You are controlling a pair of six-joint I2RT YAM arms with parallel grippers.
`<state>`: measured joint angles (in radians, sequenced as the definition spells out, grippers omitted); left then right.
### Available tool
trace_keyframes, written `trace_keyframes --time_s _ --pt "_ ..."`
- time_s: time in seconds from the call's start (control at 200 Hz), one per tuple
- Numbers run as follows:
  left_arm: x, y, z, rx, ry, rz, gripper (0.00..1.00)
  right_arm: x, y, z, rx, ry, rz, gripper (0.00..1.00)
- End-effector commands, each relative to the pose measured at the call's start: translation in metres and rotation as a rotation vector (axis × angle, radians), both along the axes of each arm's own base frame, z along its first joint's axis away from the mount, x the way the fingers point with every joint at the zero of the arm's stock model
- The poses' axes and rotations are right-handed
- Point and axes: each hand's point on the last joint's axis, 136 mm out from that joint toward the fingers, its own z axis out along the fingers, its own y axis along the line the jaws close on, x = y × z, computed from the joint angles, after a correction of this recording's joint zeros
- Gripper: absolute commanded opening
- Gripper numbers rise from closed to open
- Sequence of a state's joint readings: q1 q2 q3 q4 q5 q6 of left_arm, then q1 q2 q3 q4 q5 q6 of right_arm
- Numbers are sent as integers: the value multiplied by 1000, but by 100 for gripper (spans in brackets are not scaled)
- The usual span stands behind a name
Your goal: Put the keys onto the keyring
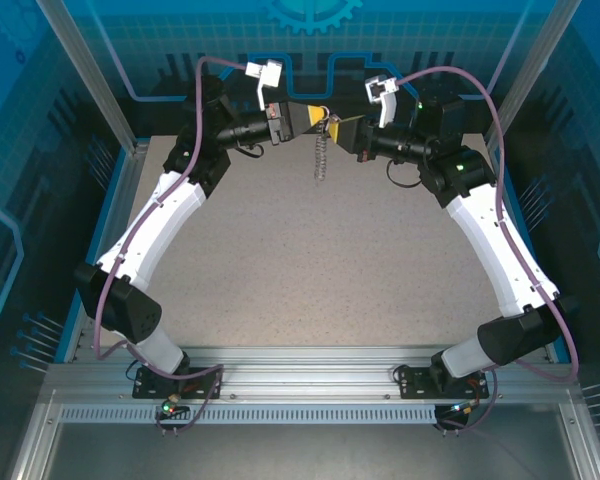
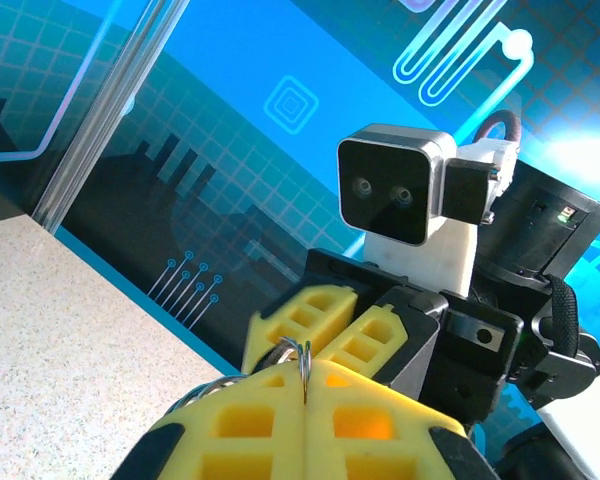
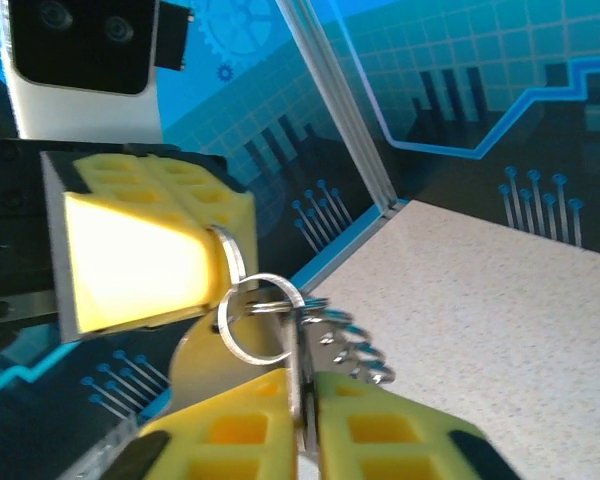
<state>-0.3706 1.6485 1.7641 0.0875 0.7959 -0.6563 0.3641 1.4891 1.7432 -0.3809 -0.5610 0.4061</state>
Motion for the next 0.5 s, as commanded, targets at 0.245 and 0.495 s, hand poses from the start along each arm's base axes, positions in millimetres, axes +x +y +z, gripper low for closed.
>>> trace_keyframes --time_s 0.245,0.495 --pt "-9 4 28 -40 -64 20 0 -11 10 2 -17 -8 85 0" --pt "-5 4 32 -62 -75 36 0 -13 17 -12 -26 42 138 0"
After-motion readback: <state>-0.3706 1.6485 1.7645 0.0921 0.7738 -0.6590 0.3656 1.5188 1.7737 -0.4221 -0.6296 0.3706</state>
